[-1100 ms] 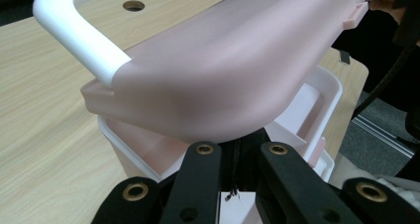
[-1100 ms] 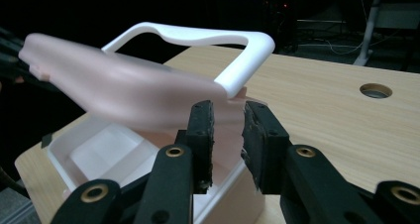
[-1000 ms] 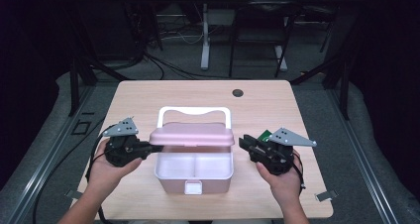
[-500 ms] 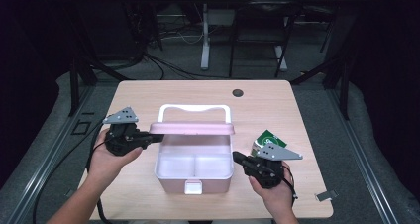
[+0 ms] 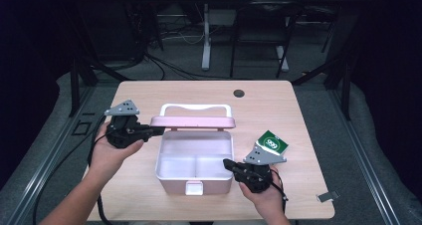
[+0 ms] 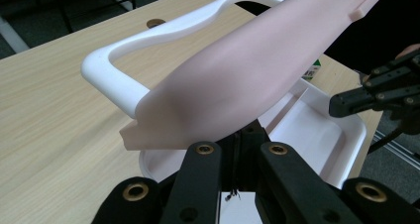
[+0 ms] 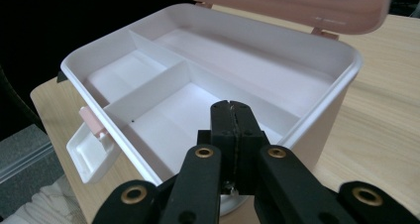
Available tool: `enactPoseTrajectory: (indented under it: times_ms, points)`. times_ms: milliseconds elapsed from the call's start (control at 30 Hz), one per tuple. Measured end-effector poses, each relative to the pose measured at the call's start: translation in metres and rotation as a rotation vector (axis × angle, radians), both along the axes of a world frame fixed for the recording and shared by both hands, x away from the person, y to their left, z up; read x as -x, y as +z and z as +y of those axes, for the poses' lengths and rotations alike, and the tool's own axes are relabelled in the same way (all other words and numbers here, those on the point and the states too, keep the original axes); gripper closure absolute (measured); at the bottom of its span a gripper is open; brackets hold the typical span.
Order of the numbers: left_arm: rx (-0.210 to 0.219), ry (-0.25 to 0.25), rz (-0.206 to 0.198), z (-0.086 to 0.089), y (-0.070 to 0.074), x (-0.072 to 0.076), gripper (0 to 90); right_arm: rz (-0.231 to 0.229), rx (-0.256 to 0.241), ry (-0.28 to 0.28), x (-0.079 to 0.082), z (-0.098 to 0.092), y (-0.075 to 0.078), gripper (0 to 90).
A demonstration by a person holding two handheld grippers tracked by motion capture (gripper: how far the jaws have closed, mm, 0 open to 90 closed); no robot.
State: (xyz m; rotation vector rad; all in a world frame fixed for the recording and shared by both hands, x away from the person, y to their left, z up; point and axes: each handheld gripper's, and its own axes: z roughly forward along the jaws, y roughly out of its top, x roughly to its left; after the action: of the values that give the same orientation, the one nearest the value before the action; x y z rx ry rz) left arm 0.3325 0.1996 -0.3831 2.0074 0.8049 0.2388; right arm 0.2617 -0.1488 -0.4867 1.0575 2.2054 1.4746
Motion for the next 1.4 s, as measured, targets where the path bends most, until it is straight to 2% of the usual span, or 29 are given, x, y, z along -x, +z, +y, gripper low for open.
enactPoseTrajectory:
  times_ms: [167,300,567,800,1033,1167,1400]
  points:
    - [0.0,0.01,0.001,-0.001,0.003,-0.005,89.7,0.004,0.022,0.02,0.001,0.006,-0.005,90.0]
    - [-0.01,0.021,0.002,-0.001,0.004,-0.01,89.7,0.006,0.021,0.025,0.001,0.008,-0.007,90.0]
    - [0.001,0.044,0.015,-0.001,0.002,-0.02,89.8,0.013,0.029,0.04,0.0,0.013,-0.01,90.0]
    - [-0.002,0.064,0.017,-0.002,0.006,-0.028,89.7,0.004,0.035,0.05,0.001,0.013,-0.01,90.0]
    - [-0.005,0.083,0.008,-0.005,0.014,-0.039,89.4,0.002,0.036,0.05,0.003,0.012,-0.011,90.0]
    - [0.019,0.095,0.014,-0.004,0.018,-0.048,88.3,0.009,0.019,0.057,0.003,0.011,-0.012,90.0]
    - [0.009,0.136,0.015,-0.007,0.019,-0.063,88.0,0.007,0.026,0.053,0.003,0.011,-0.012,90.0]
